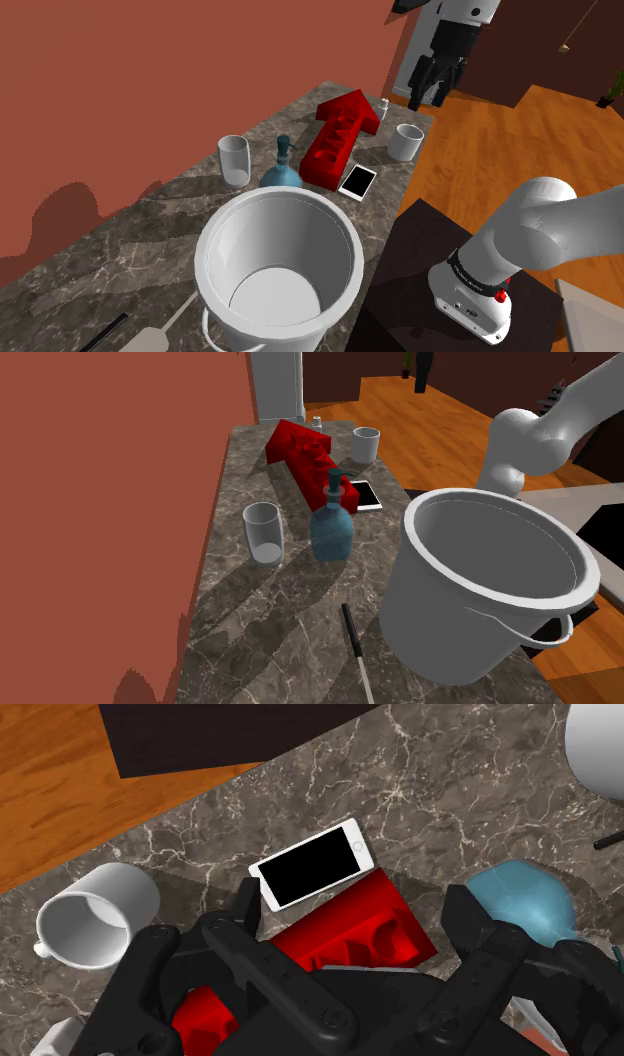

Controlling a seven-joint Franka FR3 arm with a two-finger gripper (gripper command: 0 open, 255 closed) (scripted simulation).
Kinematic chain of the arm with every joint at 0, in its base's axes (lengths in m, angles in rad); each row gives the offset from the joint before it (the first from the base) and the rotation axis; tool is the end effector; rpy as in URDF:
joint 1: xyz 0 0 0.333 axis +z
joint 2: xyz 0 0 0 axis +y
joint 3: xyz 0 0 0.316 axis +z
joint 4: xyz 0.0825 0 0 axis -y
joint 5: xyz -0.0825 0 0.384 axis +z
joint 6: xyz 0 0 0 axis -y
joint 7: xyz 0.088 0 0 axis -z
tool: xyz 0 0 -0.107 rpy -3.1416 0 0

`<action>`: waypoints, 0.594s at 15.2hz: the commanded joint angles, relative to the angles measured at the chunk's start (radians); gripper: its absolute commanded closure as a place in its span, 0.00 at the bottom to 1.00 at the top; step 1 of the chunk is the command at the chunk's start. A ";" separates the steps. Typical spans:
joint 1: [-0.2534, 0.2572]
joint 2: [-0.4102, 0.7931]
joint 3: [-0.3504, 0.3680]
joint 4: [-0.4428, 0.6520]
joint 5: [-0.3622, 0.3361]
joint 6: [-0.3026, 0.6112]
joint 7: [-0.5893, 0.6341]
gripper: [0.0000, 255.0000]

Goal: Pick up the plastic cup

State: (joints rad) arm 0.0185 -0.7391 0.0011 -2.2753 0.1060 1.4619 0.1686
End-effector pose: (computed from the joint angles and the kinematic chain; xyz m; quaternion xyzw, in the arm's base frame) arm 0.3085 0.0184 0.6053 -0.9954 0.0706 0.0419 0.0488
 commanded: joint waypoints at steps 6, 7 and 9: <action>0.027 0.120 0.077 0.019 0.037 0.121 0.059 0.00; 0.032 0.147 0.092 0.027 0.042 0.143 0.071 0.00; 0.040 0.202 0.122 0.046 0.050 0.188 0.095 0.00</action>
State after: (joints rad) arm 0.0553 -0.5711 0.1090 -2.2469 0.1523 1.6273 0.2523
